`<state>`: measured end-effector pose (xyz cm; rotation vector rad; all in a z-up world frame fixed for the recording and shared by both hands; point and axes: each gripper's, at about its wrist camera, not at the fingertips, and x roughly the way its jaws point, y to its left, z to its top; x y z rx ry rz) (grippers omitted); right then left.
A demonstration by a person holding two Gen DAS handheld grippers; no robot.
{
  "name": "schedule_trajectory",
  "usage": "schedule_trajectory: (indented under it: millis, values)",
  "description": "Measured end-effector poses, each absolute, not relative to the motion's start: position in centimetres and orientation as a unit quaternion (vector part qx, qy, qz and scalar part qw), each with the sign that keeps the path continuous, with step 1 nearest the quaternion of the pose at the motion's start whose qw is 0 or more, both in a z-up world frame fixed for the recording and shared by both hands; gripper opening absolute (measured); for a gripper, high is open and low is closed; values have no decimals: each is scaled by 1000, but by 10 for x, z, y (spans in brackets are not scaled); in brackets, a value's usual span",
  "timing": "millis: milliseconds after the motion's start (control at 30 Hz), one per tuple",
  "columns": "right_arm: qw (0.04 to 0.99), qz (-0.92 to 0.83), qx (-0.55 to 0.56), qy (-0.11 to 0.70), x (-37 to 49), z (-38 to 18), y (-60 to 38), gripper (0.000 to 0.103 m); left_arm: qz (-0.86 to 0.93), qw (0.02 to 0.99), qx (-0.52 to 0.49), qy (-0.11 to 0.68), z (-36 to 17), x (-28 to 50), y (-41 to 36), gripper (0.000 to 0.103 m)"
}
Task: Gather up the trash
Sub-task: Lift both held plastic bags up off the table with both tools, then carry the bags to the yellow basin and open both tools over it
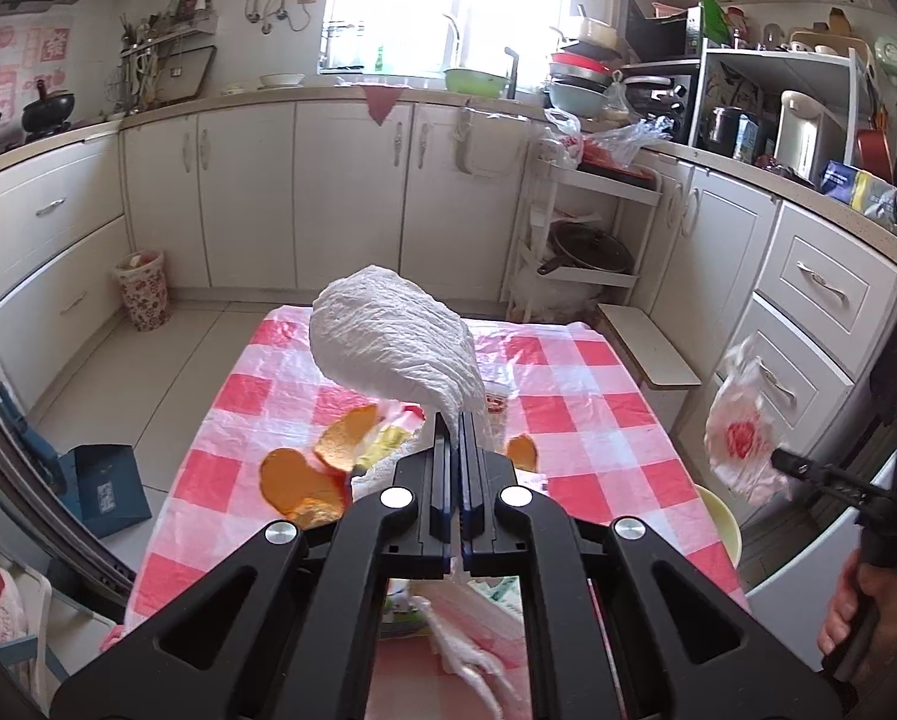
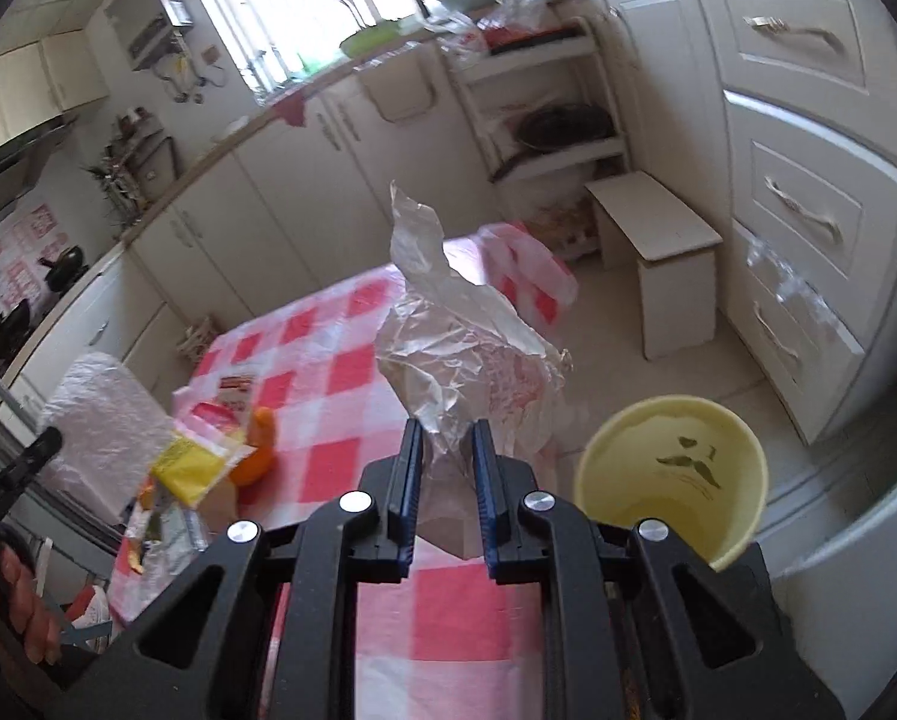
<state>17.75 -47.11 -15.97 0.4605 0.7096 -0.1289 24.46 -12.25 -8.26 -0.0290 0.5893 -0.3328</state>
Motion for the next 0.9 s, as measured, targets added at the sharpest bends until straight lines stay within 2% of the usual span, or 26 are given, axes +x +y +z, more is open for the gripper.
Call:
schedule_trajectory:
  millis: [200, 400, 467, 500, 533, 667, 733, 833, 900]
  values:
    - [842, -126, 289, 438, 197, -245, -530, 18, -177, 942, -4, 286, -85, 242, -141, 3]
    - [803, -151, 327, 475, 209, -286, -562, 18, -178, 940, -3, 291, -88, 247, -145, 3]
    - [786, -156, 329, 500, 213, -299, -564, 26, -180, 939, -4, 292, -88, 248, -145, 3]
    - [783, -162, 327, 504, 212, -300, -564, 38, -181, 939, -3, 293, -89, 248, -146, 3]
    - [782, -166, 327, 504, 212, -299, -565, 43, -182, 939, -2, 293, -89, 248, -148, 3]
    - [805, -158, 333, 465, 208, -263, -564, 45, -197, 937, 1, 289, -88, 245, -155, 3]
    - [834, -139, 323, 426, 208, -224, -556, 56, -212, 934, -4, 287, -87, 243, -159, 3]
    - [879, -109, 277, 371, 208, -167, -539, 66, -238, 927, -14, 290, -83, 239, -170, 3]
    - [909, -92, 239, 329, 203, -131, -527, 68, -259, 920, -18, 295, -81, 234, -186, 3]
